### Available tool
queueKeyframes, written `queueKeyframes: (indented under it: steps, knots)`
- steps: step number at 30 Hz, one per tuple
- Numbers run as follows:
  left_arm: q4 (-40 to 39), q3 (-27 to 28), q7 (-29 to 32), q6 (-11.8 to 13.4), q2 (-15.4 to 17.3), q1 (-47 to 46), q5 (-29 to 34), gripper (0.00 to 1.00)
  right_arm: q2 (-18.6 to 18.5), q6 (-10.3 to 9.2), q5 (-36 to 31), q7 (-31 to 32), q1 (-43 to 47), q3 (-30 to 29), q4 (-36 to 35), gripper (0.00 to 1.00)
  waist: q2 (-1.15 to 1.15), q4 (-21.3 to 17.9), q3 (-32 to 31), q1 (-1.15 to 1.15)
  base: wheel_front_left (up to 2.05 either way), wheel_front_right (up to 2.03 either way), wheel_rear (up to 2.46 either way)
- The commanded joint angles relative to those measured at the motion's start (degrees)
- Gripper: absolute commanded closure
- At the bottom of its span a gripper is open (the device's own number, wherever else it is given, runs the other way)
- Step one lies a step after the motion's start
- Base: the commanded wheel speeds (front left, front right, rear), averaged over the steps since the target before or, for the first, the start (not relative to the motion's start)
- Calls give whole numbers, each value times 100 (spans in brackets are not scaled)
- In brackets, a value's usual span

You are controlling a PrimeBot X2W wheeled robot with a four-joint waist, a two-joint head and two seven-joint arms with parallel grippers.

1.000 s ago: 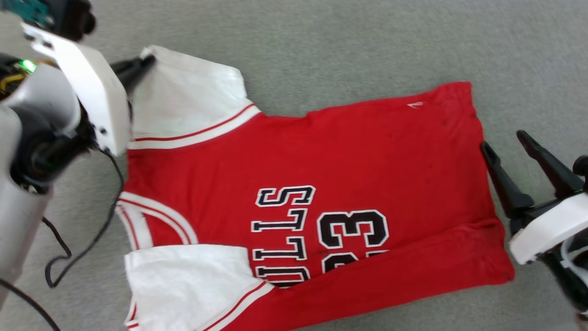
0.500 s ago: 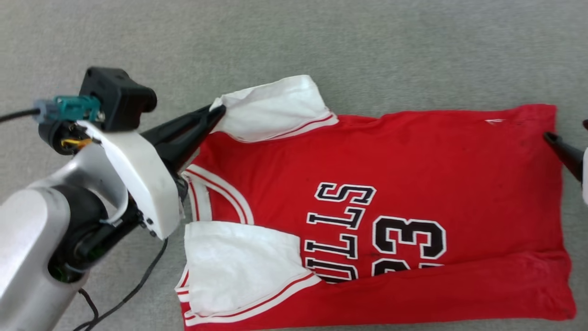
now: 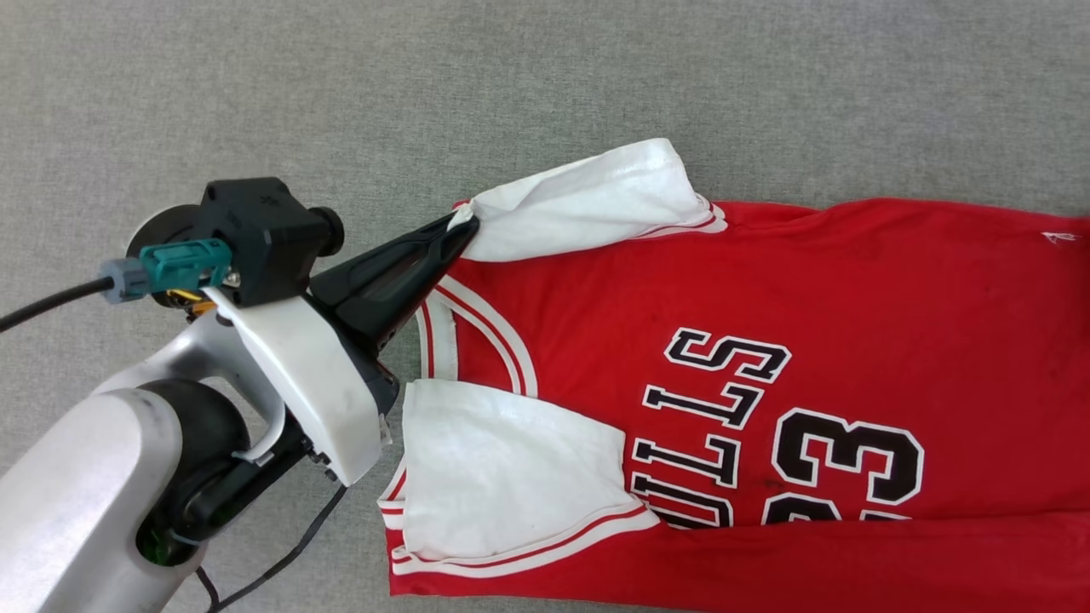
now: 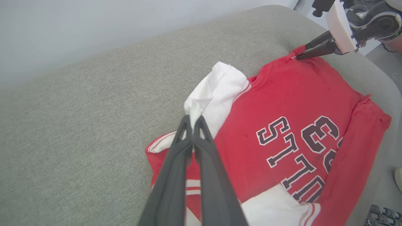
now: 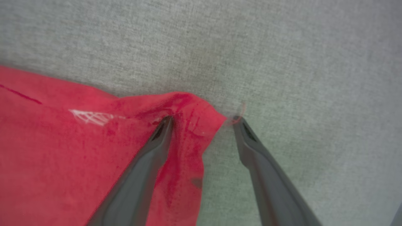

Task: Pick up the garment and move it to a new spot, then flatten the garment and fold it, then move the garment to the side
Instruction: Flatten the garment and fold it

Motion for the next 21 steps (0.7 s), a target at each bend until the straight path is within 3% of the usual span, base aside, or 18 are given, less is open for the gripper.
queueKeyframes:
  steps: [1,3,4,5,6,13,21]
  knots:
    - [22,-18,-59,-40,-40,59,35,100,148,9,87,-5,218,233,240,0,0,73,58,0,0,0,0]
    - [43,-46,-112,-49,-81,82,2,100,193,11,133,-83,342,382,341,0,0,98,63,0,0,0,0]
    - [72,-57,-135,-51,-87,98,2,100,237,16,157,-112,397,445,389,8,0,104,47,0,0,0,0]
    - [104,-54,-168,-55,-94,116,8,100,278,19,170,-140,442,496,426,70,0,102,24,0,0,0,0]
    - [144,-49,-197,-49,-88,133,28,100,298,26,185,-200,461,547,434,100,0,93,-2,0,0,0,0]
    - [430,88,-441,39,-32,377,-47,100,194,11,252,-761,283,536,452,100,0,-78,-390,0,0,0,0]
    - [504,255,-625,261,146,896,-161,100,-26,1,500,-1433,506,539,-36,100,0,-276,-1057,0,0,0,0]
